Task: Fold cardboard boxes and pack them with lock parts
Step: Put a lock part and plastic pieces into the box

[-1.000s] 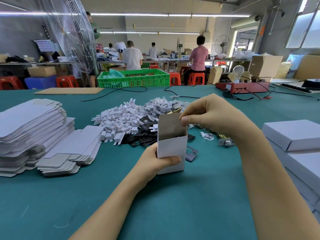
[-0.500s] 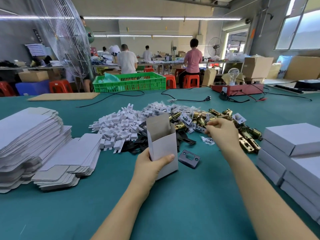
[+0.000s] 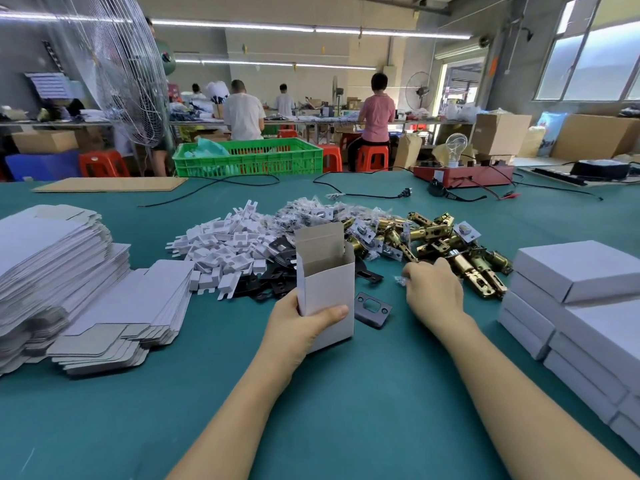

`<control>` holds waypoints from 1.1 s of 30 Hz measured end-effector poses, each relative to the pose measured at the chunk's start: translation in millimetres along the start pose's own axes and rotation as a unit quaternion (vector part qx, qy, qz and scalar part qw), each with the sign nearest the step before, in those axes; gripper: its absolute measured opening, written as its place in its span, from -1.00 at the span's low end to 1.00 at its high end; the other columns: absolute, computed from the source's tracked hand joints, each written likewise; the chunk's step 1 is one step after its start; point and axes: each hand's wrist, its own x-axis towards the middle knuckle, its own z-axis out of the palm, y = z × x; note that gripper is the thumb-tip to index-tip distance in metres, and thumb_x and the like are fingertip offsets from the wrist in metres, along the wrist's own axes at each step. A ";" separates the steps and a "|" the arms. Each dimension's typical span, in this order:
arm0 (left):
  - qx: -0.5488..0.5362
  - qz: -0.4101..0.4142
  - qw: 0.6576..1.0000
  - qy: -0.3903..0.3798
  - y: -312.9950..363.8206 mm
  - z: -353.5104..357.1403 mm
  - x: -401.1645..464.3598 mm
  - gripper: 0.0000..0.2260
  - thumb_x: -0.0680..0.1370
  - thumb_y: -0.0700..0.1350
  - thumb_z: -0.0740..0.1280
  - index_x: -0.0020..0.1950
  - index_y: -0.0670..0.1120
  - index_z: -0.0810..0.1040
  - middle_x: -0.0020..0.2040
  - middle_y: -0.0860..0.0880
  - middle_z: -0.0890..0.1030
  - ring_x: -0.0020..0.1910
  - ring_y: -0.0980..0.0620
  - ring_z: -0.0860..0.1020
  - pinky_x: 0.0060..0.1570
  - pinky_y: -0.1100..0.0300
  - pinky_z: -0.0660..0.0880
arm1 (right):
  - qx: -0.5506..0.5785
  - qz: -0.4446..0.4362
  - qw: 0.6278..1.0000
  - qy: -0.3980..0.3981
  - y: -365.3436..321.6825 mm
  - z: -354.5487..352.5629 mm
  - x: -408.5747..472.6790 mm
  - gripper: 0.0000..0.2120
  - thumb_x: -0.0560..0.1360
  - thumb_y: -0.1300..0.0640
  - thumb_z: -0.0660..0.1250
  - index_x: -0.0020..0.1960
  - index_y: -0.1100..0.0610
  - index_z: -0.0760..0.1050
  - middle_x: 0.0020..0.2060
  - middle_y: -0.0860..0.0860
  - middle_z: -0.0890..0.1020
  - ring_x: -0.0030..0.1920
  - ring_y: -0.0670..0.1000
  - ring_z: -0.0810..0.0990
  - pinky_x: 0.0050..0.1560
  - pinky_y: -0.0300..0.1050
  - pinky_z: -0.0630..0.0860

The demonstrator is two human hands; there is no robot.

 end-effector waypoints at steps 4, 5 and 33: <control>0.003 0.008 1.000 -0.004 1.6 0.6 -0.9 -0.73 0.39 -0.21 0.55 0.00 0.05 0.62 -0.12 0.15 0.71 -0.13 0.16 0.66 -0.22 0.37 0.53 | 0.203 0.046 0.978 -0.031 2.9 -11.6 -5.9 -0.75 0.56 0.19 0.24 0.19 0.09 0.56 0.04 0.07 0.60 0.15 0.12 0.48 -0.01 -0.06 0.46; 0.003 0.011 1.000 -0.007 1.8 0.3 -1.2 -0.73 0.39 -0.21 0.55 0.01 0.05 0.62 -0.12 0.14 0.72 -0.12 0.16 0.66 -0.22 0.37 0.53 | 0.286 0.066 0.956 -0.026 1.3 -18.3 -7.2 -0.79 0.53 0.20 0.29 0.12 0.08 0.60 0.01 0.04 0.65 0.11 0.09 0.53 0.01 -0.06 0.50; 0.033 0.025 0.995 -0.091 5.2 2.1 -8.1 -0.68 0.28 -0.07 0.54 0.00 0.09 0.65 -0.06 0.10 0.72 -0.08 0.17 0.66 -0.19 0.39 0.52 | 0.340 -0.254 0.905 -0.034 -65.0 -146.5 -44.1 -0.84 0.42 0.27 0.45 -0.04 0.16 0.53 -0.16 -0.01 0.64 -0.17 -0.05 0.63 -0.14 -0.23 0.53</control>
